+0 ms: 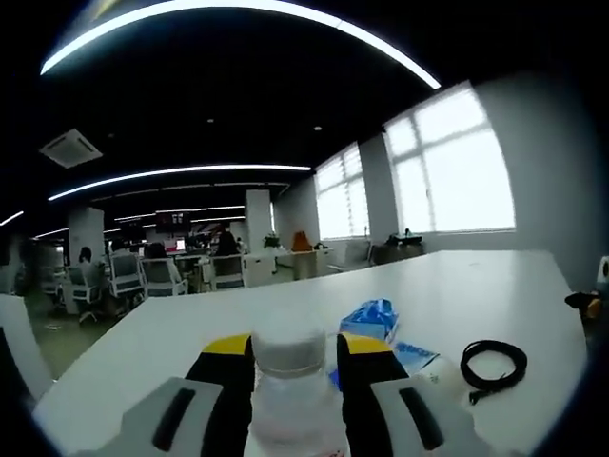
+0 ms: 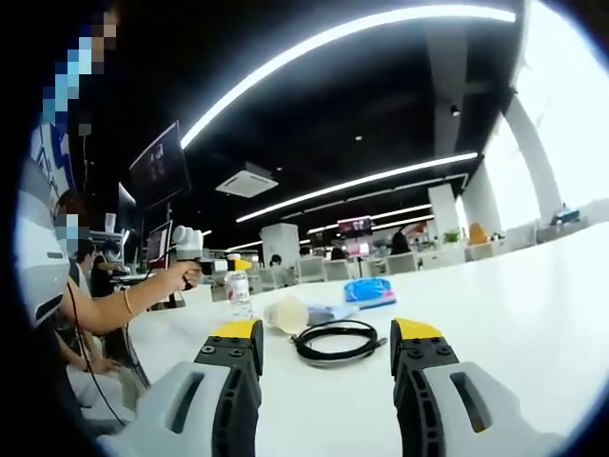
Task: Arrange the tabletop items into an orderly group along one side of the table until the central work area is clear of visible clutter.
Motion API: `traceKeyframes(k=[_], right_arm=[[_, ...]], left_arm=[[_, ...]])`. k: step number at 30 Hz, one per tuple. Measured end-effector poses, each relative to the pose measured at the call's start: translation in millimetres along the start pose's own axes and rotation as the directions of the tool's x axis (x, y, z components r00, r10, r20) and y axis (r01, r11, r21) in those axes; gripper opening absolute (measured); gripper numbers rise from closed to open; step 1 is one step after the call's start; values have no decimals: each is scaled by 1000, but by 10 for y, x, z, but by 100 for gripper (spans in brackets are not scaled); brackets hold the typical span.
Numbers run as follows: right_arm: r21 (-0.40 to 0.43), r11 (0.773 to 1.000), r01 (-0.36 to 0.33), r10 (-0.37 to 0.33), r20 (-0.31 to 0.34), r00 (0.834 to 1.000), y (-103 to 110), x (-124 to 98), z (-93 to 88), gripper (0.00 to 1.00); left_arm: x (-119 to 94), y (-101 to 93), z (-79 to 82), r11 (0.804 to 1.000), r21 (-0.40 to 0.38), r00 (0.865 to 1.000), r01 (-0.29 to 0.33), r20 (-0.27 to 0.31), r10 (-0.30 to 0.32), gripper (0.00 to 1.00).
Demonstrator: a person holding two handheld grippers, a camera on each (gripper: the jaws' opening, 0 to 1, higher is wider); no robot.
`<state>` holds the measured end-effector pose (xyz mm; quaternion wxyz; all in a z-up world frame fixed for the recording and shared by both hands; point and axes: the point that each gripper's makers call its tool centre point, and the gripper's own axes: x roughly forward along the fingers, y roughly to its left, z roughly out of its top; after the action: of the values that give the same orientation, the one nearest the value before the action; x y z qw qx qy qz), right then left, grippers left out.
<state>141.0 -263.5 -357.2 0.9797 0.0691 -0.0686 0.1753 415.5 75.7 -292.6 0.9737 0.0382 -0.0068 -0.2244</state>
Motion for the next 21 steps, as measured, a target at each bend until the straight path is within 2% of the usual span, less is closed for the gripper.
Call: traceKeyframes(k=[4, 14, 21], right_arm=[[-45, 999, -9, 8, -17, 1000, 42, -5, 14, 52], [-52, 999, -9, 8, -7, 1000, 62, -27, 61, 52], [-54, 999, -5, 5, 4, 1000, 58, -48, 95, 51]], left_arm=[[33, -5, 4, 1000, -21, 1000, 11, -17, -11, 30], [36, -16, 18, 1000, -10, 1000, 28, -3, -28, 27], [54, -14, 52, 998, -41, 999, 47, 17, -46, 25]])
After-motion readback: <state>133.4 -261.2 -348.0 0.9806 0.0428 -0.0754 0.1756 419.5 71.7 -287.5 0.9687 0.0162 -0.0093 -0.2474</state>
